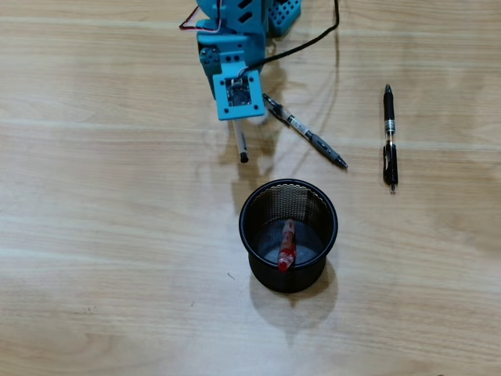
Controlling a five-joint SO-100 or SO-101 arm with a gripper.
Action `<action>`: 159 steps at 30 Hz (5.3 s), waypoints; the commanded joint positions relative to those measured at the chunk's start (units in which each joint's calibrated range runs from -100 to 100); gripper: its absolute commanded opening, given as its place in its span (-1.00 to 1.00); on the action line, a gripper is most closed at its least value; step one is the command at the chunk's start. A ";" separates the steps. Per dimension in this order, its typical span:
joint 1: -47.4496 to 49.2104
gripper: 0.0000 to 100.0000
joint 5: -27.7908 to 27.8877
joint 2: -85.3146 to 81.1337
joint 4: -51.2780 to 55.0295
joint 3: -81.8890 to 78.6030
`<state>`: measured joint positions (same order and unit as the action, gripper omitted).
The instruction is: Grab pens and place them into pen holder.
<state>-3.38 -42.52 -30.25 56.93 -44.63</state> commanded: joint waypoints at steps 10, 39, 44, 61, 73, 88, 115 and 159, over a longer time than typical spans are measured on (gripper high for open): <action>3.43 -0.96 -1.04 -1.56 -9.05 47.44; 16.05 -0.96 -13.03 22.22 -71.64 17.03; 16.14 -0.96 -13.03 23.58 -76.47 13.05; 16.05 -0.75 -11.88 22.99 -75.83 12.51; 16.78 -0.89 -6.43 12.37 -58.07 10.51; 16.78 -0.96 10.85 -5.46 -4.95 11.33; 28.94 -0.79 10.43 18.40 7.81 15.67; 30.86 -0.58 2.78 17.55 -16.52 -3.42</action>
<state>26.35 -39.45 -11.30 42.86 -45.70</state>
